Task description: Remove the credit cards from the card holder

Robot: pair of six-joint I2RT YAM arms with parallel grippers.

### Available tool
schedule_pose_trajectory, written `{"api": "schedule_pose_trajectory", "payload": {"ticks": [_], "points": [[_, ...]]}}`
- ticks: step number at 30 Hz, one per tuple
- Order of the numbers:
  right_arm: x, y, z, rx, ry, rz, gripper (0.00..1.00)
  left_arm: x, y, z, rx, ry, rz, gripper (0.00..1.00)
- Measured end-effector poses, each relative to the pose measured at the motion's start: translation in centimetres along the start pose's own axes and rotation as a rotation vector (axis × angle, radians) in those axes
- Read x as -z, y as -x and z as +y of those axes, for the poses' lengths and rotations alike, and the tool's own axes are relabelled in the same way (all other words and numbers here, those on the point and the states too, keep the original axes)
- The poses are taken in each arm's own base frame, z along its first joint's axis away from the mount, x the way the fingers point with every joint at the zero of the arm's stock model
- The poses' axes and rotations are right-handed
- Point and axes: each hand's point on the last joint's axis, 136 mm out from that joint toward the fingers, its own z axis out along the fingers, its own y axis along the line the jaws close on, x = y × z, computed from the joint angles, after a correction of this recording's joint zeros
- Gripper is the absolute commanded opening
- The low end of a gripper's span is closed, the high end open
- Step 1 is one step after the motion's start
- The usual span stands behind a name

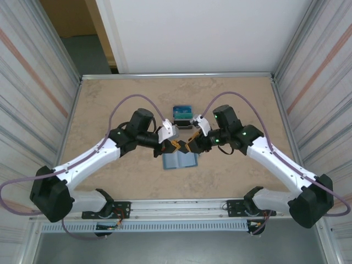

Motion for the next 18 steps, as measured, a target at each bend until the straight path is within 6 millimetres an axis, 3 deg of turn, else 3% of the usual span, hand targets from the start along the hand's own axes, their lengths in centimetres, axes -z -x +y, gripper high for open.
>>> {"api": "schedule_pose_trajectory", "payload": {"ticks": [3,9,18], "points": [[1.0,0.6,-0.4,-0.020,-0.021,-0.060,0.65,0.4,0.1,0.0,0.031,0.027,-0.030,0.00],[2.5,2.0,-0.9,-0.061,-0.072,-0.165,0.74,1.3,1.1,0.4,0.098,0.091,-0.098,0.00],[6.0,3.1,-2.2,-0.209,-0.152,-0.407,0.92,3.0,0.8,2.2,0.261,0.261,-0.211,0.00]]}}
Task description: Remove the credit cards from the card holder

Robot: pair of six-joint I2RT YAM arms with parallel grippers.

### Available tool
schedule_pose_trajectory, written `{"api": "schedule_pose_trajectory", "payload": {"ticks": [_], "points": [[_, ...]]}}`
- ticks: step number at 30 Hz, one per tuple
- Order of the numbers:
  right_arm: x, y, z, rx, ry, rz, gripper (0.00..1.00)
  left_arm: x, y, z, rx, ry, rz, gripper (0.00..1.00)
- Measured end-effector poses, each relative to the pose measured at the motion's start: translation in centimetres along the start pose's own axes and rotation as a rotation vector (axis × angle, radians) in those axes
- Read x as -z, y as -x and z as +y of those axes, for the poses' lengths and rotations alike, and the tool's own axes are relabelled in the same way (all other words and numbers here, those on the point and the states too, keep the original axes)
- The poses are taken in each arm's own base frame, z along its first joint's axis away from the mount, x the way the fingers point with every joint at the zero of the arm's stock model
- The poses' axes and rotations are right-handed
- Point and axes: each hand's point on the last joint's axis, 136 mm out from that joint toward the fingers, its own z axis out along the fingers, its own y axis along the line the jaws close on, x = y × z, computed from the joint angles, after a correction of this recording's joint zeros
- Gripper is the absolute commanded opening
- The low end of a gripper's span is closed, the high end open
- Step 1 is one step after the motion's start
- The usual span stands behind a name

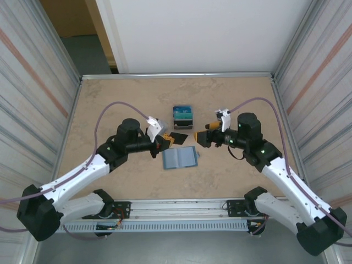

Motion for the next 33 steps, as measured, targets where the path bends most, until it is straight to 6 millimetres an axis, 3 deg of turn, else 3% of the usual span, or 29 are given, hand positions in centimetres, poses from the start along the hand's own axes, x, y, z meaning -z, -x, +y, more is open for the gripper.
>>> {"api": "schedule_pose_trajectory", "payload": {"ticks": [1,7,14,24,29,31,33], "points": [[0.1,0.1,0.0,-0.020,0.004,-0.018,1.00,0.0,0.1,0.2,0.021,0.014,-0.014,0.00],[-0.7,0.0,-0.6,-0.142,0.033,-0.078,1.00,0.1,0.6,0.9,0.130,0.038,-0.076,0.00],[-2.7,-1.2,-0.7,-0.224,0.117,-0.066,0.81,0.6,2.7,1.2,0.229,0.001,-0.189,0.00],[-5.3,-1.5,3.3,-0.157,0.288,-0.006,0.66,0.8,4.1,0.1,0.312,-0.122,-0.246,0.00],[-6.0,-1.3,3.9,-0.140,0.324,-0.002,0.48,0.8,4.2,-0.7,0.318,-0.170,-0.238,0.00],[-6.1,-1.2,4.2,-0.124,0.336,-0.008,0.28,0.7,4.0,-0.8,0.323,-0.181,-0.228,0.00],[-6.0,-1.0,4.5,-0.109,0.345,-0.013,0.15,0.6,3.9,-1.0,0.328,-0.193,-0.220,0.00]]}}
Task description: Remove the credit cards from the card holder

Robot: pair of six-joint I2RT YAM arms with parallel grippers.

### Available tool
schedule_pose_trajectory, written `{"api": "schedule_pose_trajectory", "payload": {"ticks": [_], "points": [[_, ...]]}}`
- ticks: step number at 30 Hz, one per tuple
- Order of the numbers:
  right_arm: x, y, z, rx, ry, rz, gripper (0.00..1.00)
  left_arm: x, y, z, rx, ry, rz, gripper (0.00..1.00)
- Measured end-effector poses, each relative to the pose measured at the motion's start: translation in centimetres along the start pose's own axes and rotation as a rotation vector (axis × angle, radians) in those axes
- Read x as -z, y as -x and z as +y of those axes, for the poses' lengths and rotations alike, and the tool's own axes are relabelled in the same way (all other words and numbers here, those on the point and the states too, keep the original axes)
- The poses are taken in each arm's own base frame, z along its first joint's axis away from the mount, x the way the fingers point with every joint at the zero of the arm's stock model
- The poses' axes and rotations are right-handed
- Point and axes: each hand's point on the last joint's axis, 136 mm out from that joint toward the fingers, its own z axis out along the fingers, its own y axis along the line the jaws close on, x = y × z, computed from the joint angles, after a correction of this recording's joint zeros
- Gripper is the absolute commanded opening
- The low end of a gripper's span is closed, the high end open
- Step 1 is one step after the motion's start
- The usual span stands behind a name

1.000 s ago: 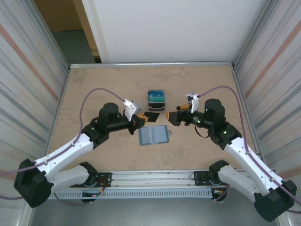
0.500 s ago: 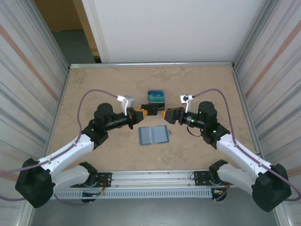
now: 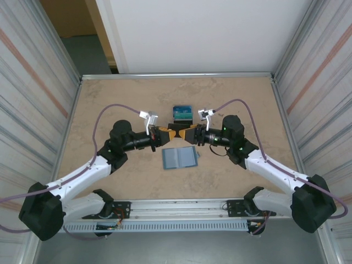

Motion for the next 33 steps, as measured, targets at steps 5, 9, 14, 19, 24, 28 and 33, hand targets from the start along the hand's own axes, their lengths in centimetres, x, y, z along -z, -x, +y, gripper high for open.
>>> {"api": "schedule_pose_trajectory", "payload": {"ticks": [5,9,14,19,24,28,33], "points": [[0.0,0.0,0.7,0.043,0.016,0.009,0.00,0.0,-0.2,0.2,0.006,0.002,0.008,0.23],[0.1,0.1,1.4,0.076,0.001,0.025,0.00,0.1,-0.9,0.7,-0.003,0.025,0.045,0.55],[1.0,-0.2,0.9,0.102,-0.064,0.036,0.00,0.7,0.3,0.9,-0.070,0.071,0.072,0.78],[1.7,-1.0,0.1,0.117,-0.129,0.082,0.00,1.5,3.1,0.0,-0.224,0.130,0.110,0.79],[2.5,-1.2,0.5,0.159,-0.150,0.112,0.00,1.8,4.9,-1.8,-0.373,0.122,0.188,0.78],[2.7,-1.4,0.6,0.191,-0.158,0.138,0.00,1.1,5.4,-1.8,-0.437,0.108,0.279,0.75],[2.8,-1.8,0.8,0.211,-0.155,0.175,0.00,0.4,3.9,-0.8,-0.467,0.069,0.409,0.73]]}}
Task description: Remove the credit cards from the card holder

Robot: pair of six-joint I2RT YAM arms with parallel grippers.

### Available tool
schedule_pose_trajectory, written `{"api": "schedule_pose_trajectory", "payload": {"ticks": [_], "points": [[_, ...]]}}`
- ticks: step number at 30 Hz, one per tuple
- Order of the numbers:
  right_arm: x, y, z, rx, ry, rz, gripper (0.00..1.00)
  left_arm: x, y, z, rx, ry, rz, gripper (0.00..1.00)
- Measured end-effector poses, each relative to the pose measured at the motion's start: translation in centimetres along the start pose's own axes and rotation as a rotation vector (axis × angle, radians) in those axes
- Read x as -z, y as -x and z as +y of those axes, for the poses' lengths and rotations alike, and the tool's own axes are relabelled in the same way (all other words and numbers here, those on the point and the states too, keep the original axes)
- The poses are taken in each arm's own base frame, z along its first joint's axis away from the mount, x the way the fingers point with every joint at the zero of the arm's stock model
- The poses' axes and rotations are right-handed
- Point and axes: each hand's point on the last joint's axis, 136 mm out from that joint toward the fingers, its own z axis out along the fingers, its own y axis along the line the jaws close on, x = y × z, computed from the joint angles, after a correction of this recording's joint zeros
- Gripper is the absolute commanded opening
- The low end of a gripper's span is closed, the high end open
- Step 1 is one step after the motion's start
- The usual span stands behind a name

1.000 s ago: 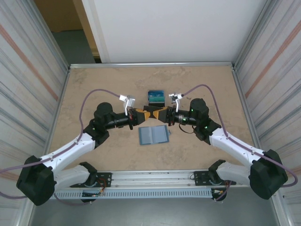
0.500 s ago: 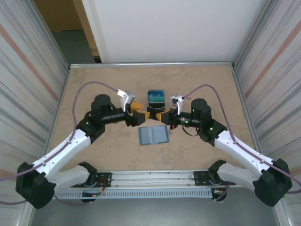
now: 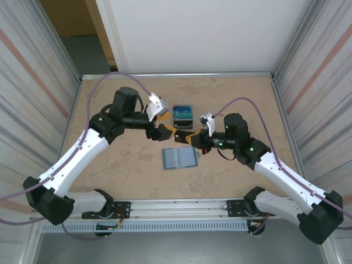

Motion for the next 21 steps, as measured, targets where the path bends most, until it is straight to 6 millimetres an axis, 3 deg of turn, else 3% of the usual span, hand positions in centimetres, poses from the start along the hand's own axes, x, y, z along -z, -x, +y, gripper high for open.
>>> {"api": "schedule_pose_trajectory", "payload": {"ticks": [4,9,12,16,18,20,21], "points": [[0.0,-0.1,0.3,0.014,0.017,0.010,0.00,-1.2,-1.3,-0.5,-0.028,-0.067,0.075,0.71],[-0.7,-0.5,0.5,0.021,0.051,0.045,0.00,-2.9,-2.6,-1.7,-0.065,-0.161,0.144,0.56],[-0.9,-0.7,0.6,0.025,0.065,0.066,0.00,-3.8,-3.0,-2.2,-0.082,-0.211,0.172,0.43],[-1.0,-0.8,0.7,0.026,0.072,0.078,0.00,-4.6,-3.7,-2.7,-0.099,-0.261,0.210,0.10],[-1.0,-1.1,0.5,0.028,0.067,0.088,0.01,-4.7,-3.9,-3.0,-0.094,-0.281,0.220,0.00],[-1.0,-1.2,0.5,0.032,0.067,0.093,0.10,-4.7,-4.1,-3.1,-0.101,-0.288,0.224,0.00],[-1.0,-1.2,0.5,0.034,0.065,0.093,0.20,-4.7,-4.1,-3.0,-0.100,-0.287,0.225,0.00]]}}
